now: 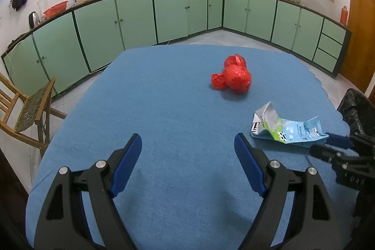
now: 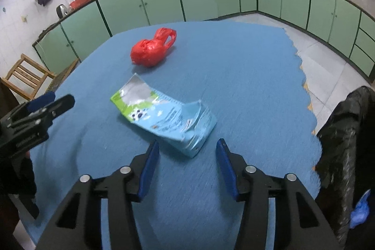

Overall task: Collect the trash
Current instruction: 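Grasp the blue-white milk carton with the right tool and lift it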

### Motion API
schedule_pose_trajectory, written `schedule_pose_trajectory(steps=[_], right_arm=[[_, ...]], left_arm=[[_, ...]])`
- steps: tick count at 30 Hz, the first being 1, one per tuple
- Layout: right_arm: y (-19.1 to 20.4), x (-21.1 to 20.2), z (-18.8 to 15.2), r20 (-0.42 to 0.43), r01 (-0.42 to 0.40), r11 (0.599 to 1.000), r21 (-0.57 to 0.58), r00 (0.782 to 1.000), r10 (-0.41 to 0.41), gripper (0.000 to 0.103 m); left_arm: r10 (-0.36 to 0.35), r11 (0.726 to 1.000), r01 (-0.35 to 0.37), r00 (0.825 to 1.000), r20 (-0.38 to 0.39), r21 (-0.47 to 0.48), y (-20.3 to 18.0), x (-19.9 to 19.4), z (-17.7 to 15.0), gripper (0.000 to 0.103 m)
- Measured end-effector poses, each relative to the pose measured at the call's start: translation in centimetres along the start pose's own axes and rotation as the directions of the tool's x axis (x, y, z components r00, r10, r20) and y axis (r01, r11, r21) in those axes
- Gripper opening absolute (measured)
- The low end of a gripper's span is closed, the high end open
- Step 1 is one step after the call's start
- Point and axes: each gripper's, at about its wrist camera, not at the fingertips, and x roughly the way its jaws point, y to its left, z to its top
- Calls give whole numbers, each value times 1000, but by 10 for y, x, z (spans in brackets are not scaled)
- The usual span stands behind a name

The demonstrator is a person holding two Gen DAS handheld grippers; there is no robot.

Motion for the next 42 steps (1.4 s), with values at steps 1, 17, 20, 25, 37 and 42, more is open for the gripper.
schedule_pose_trajectory(steps=[1,17,20,25,37,42], right_arm=[[0,-1,2,4,-2,1000,-1,1000,2,51],[29,-8,-9,-38,-130,990,-56,991,128,45],[21,-7,-7,-30,-76,996,-55,997,75,45],[16,2,5,-32,-55,989,-135,998,51,68],[10,27,20,-69,-121,970,-213,992,109,71],[5,24,20,-62,-136,976,-170,990,127,50]], left_arm=[[0,1000,0,1000,0,0,0,0,0,79],[44,999,-44,999,-5,-32,20,2,1,79],[50,998,-50,999,-9,-35,23,2,-1,79],[52,998,-52,999,-15,-32,23,4,-2,79],[60,998,-61,998,-33,-27,18,16,-1,79],[56,998,-57,998,-38,-20,15,17,-2,79]])
